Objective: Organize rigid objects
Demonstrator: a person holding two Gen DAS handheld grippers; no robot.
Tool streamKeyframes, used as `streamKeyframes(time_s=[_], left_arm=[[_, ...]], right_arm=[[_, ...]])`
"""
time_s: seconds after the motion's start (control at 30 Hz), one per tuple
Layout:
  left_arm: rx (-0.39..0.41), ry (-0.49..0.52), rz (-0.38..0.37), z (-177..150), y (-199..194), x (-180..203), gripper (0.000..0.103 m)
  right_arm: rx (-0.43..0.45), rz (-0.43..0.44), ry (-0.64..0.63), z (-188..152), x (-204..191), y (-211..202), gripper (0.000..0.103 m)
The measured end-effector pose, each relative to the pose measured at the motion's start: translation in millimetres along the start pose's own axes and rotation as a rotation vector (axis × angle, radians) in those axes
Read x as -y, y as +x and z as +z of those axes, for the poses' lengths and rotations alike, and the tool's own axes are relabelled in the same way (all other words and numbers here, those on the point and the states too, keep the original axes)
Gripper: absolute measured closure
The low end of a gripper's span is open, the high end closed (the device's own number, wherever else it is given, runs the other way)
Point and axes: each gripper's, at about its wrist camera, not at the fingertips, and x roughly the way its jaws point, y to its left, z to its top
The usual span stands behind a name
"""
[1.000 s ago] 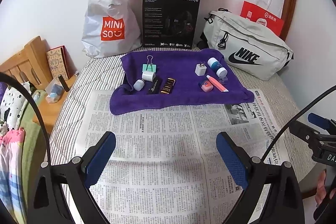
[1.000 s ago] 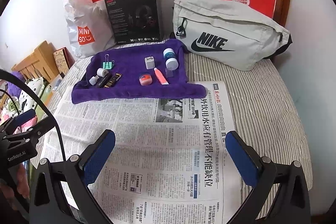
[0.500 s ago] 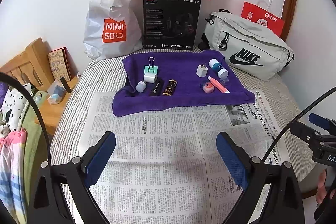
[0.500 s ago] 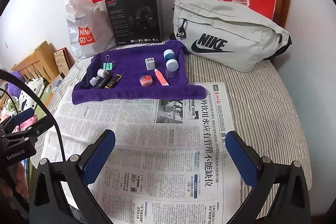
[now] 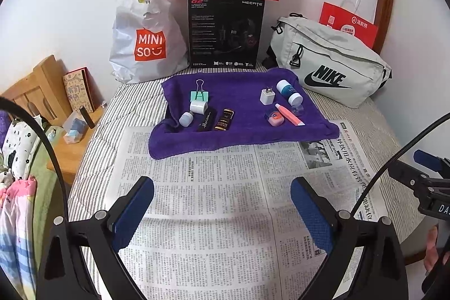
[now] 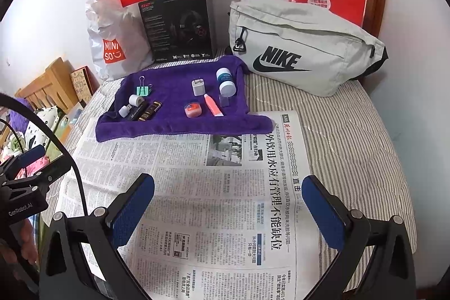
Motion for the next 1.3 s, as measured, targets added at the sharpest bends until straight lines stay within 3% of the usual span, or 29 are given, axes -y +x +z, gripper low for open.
streamKeyframes(time_s=[1.3], left_arm=[[0.000, -0.004, -0.004, 0.2, -1.6, 2.6, 0.004]], right_arm=[[-0.013, -0.002, -0.002, -0.7, -1.5, -2.4, 0.000]])
